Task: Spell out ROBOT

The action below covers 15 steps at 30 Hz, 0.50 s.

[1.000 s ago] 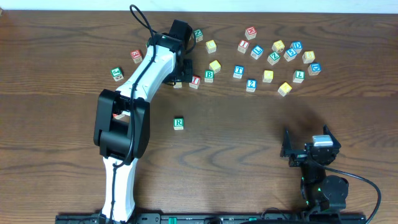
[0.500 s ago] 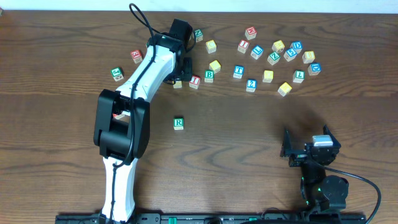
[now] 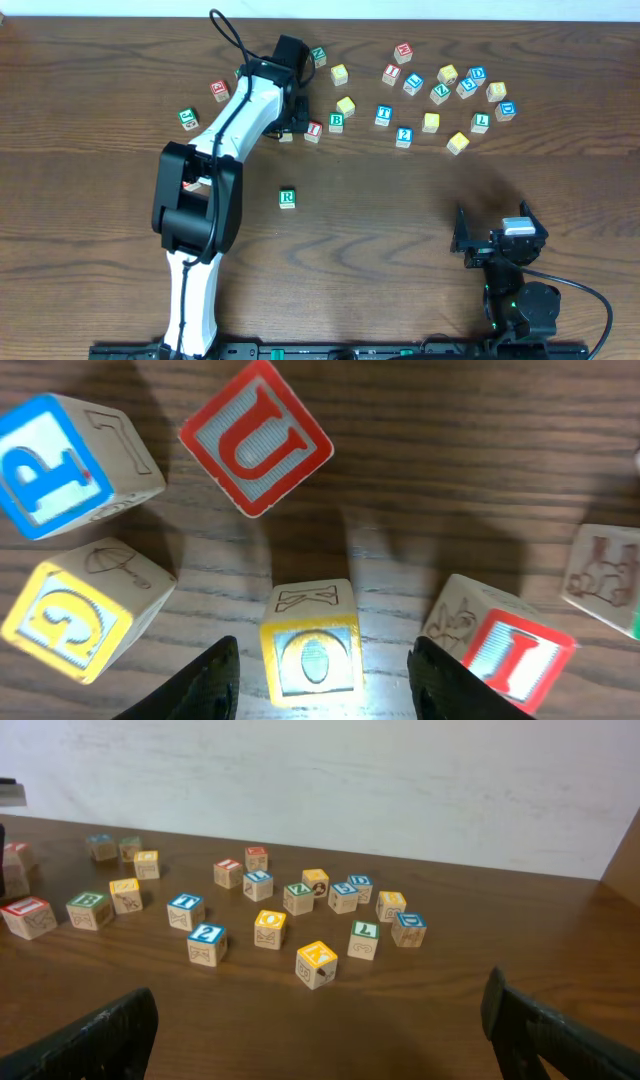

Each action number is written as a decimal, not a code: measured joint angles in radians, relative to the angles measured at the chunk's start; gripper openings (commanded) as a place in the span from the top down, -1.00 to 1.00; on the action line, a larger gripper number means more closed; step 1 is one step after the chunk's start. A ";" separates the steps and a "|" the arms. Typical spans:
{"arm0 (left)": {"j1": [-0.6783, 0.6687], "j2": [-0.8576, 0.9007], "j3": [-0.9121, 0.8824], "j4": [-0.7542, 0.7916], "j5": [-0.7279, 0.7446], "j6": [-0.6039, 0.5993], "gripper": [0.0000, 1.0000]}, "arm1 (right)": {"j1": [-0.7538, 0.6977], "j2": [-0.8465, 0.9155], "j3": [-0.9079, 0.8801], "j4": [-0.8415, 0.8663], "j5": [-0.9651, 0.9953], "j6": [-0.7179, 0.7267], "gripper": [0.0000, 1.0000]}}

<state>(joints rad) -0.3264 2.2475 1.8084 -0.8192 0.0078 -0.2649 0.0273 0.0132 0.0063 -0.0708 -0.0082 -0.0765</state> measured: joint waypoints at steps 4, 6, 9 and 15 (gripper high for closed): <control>0.000 0.040 0.000 0.001 0.000 0.000 -0.07 | 0.000 0.000 0.000 0.000 0.000 0.000 -0.98; 0.000 0.063 -0.001 0.002 0.003 -0.002 -0.07 | 0.000 0.000 0.000 0.000 0.000 0.000 -0.98; 0.000 0.062 0.000 0.010 -0.003 0.000 -0.07 | 0.000 0.000 0.000 0.000 0.000 0.000 -0.98; 0.000 0.062 0.000 0.015 -0.007 0.000 -0.05 | 0.000 0.000 0.000 0.000 0.000 0.000 -0.98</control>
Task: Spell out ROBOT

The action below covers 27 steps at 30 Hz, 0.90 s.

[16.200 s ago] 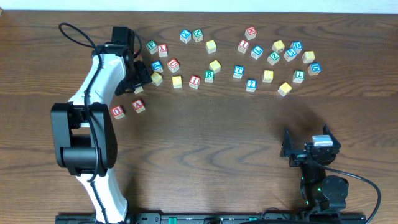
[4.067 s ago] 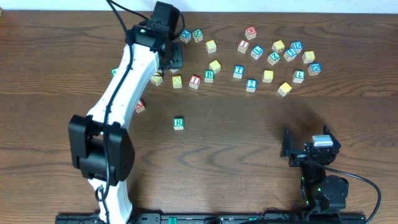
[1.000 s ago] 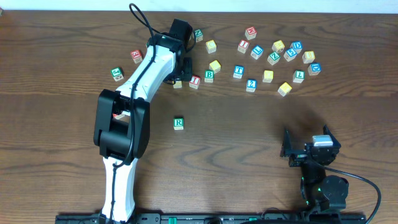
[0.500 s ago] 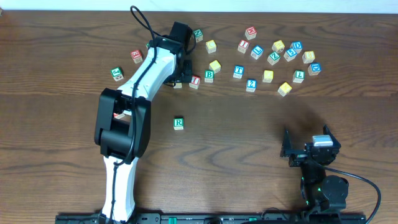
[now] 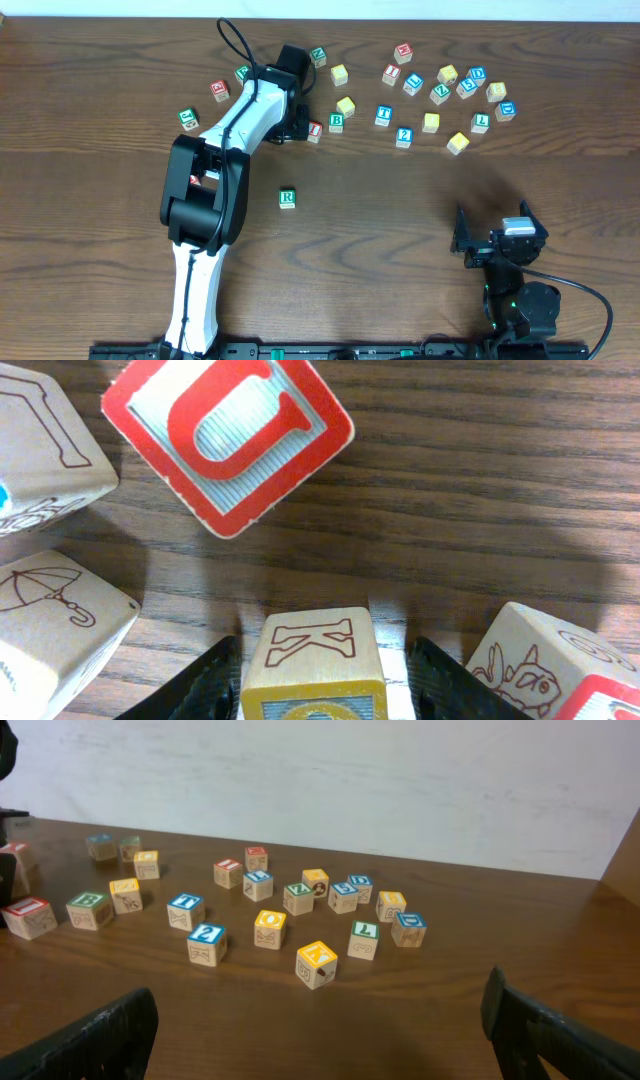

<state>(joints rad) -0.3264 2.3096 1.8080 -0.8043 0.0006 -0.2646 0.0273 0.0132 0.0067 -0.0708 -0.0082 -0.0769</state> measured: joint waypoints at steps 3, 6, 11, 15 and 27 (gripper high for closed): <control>0.000 0.000 0.000 0.000 0.000 0.000 0.06 | 0.000 0.000 0.000 0.000 0.000 0.000 -0.98; 0.000 0.000 0.000 0.000 0.000 -0.002 0.24 | 0.000 0.000 0.000 0.000 0.000 0.000 -0.98; 0.000 0.000 0.000 -0.007 0.000 0.000 0.24 | 0.000 0.000 0.000 0.000 0.000 0.000 -0.99; 0.000 0.000 0.003 -0.019 0.000 0.002 0.04 | 0.000 0.000 0.000 0.000 0.000 0.000 -0.98; 0.000 0.000 0.005 -0.026 -0.001 0.000 0.01 | 0.000 0.000 0.000 0.000 0.000 0.000 -0.99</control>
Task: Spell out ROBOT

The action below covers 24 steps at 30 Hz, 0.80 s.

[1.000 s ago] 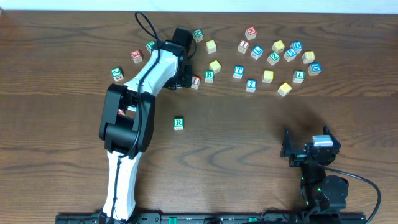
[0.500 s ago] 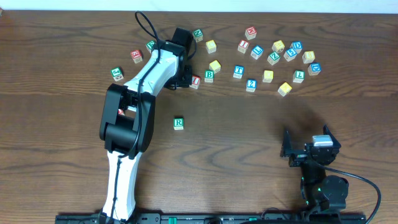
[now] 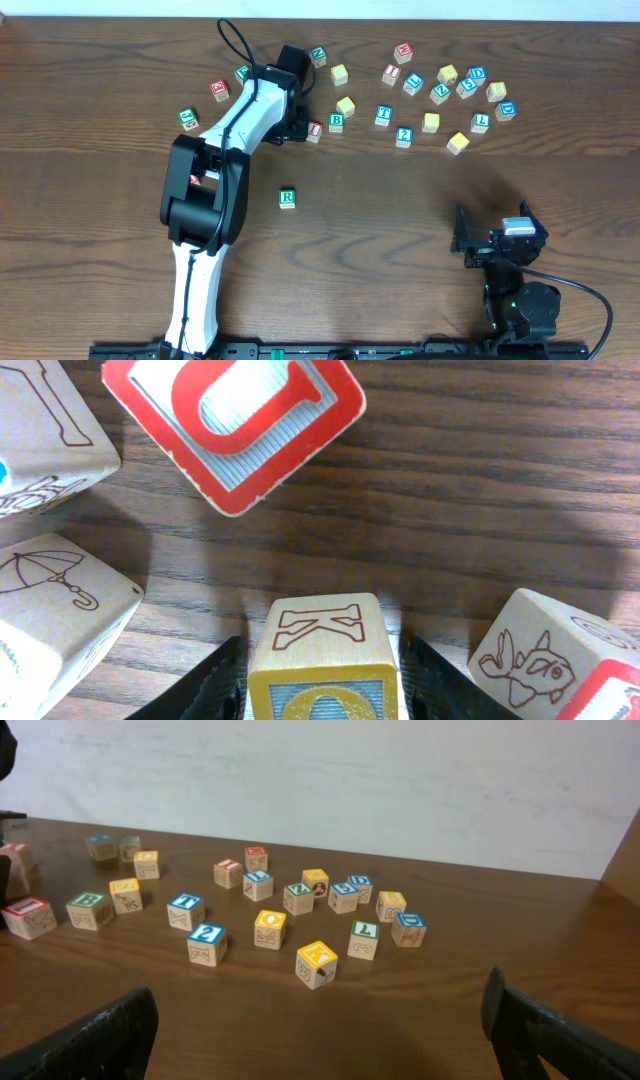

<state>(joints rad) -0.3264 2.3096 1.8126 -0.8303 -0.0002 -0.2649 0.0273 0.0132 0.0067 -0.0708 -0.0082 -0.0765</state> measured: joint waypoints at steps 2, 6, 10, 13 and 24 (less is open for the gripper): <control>0.000 0.000 0.000 0.000 0.000 0.000 0.01 | 0.000 0.000 0.000 0.000 0.000 0.000 -0.98; 0.000 0.000 0.005 0.000 0.000 0.000 0.01 | 0.000 0.000 0.000 0.000 0.000 0.000 -0.99; 0.000 0.000 0.008 0.000 0.000 0.000 0.01 | 0.000 0.000 0.000 0.000 0.000 0.000 -0.99; 0.000 0.000 0.008 0.000 0.000 0.000 0.01 | 0.000 0.000 0.000 0.000 0.000 0.000 -0.98; 0.000 0.000 0.009 -0.013 0.000 0.000 0.06 | 0.000 0.000 0.000 0.000 0.000 0.000 -0.98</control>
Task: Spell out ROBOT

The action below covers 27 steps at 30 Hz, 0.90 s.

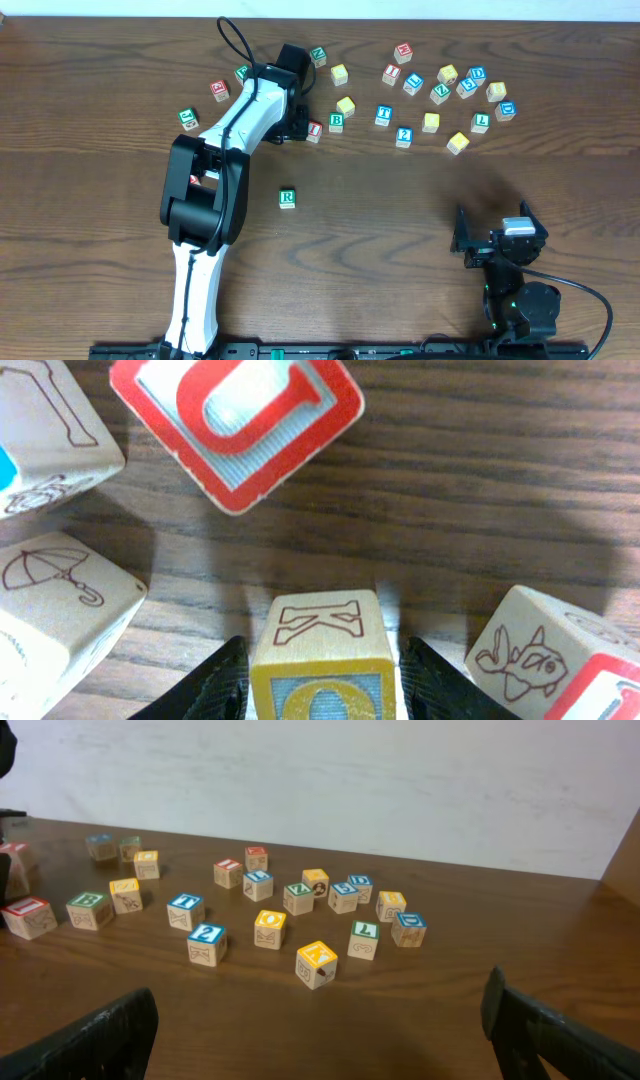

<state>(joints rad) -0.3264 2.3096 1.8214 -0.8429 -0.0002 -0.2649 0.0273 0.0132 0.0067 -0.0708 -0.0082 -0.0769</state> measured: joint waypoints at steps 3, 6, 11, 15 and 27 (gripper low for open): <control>0.000 0.000 0.000 -0.007 0.000 0.000 0.05 | 0.000 0.000 0.000 0.000 0.000 0.000 -0.99; 0.000 0.000 0.000 -0.008 0.000 0.000 0.06 | 0.000 0.000 0.000 0.000 0.000 0.000 -0.98; 0.000 -0.002 0.000 -0.008 0.000 0.000 0.05 | 0.000 0.000 0.000 0.000 0.000 0.000 -0.98; 0.000 -0.018 0.000 -0.010 0.000 0.000 0.06 | 0.000 0.000 0.000 0.000 0.000 0.000 -0.98; 0.000 -0.073 0.009 -0.015 0.000 0.000 0.07 | 0.000 0.000 0.000 0.000 0.000 0.000 -0.98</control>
<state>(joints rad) -0.3264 2.2368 1.8301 -0.8577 -0.0002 -0.2649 0.0273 0.0132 0.0067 -0.0708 -0.0082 -0.0765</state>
